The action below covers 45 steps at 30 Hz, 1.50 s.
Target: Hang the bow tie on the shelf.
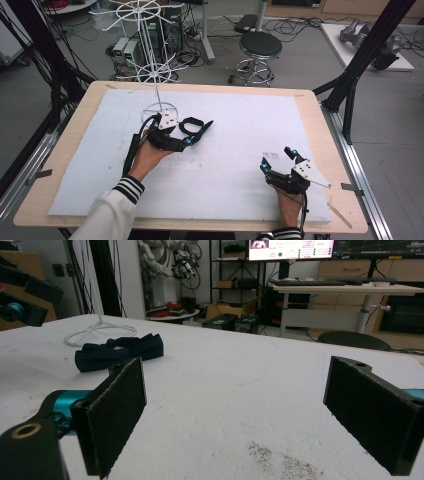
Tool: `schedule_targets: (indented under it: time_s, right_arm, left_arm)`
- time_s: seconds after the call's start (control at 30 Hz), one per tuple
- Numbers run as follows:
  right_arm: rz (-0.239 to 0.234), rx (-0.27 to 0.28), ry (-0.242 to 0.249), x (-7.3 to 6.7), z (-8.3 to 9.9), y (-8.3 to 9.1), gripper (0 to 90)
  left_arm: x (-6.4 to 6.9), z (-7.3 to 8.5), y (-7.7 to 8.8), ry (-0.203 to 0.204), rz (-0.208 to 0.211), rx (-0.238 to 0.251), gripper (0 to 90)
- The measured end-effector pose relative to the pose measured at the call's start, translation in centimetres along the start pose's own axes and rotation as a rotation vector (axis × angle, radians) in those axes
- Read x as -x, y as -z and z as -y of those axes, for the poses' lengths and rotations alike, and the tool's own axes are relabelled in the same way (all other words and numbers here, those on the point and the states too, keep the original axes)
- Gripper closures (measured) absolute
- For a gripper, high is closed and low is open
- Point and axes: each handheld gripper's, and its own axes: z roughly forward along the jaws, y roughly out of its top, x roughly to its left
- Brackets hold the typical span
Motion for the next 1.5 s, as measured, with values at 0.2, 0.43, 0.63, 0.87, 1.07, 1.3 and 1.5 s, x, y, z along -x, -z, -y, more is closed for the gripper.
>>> schedule_targets:
  time_s: [0.2, 0.43, 0.63, 0.87, 1.07, 1.3, 1.5]
  right_arm:
    - [-0.001, 0.001, -0.003, 0.0, 0.0, 0.0, 9.1]
    - [0.001, 0.004, 0.003, 0.1, 0.0, 0.0, 9.1]
    - [0.0, 0.006, 0.005, 0.1, 0.0, 0.0, 9.1]
    - [0.002, 0.006, -0.003, 0.0, 0.0, 0.0, 9.1]
    - [0.002, 0.006, -0.007, 0.0, 0.0, 0.0, 9.1]
    - [0.002, 0.008, -0.003, 0.1, 0.0, 0.0, 9.1]
    - [0.003, 0.008, -0.002, 0.1, 0.0, 0.0, 9.1]
  left_arm:
    - [0.4, -0.2, -1.0, -0.004, 0.005, -0.063, 17.0]
    - [0.7, -0.4, -1.8, 0.003, 0.016, -0.1, 17.2]
    - [0.9, -0.6, -2.5, -0.006, 0.032, -0.126, 17.9]
    - [0.8, -0.3, -3.3, -0.003, 0.039, -0.164, 20.3]
    - [0.9, -0.1, -4.0, -0.003, 0.035, -0.189, 23.0]
    - [1.1, 0.0, -4.6, -0.025, 0.038, -0.215, 29.9]
    - [1.6, -0.2, -4.9, -0.036, 0.039, -0.223, 34.4]
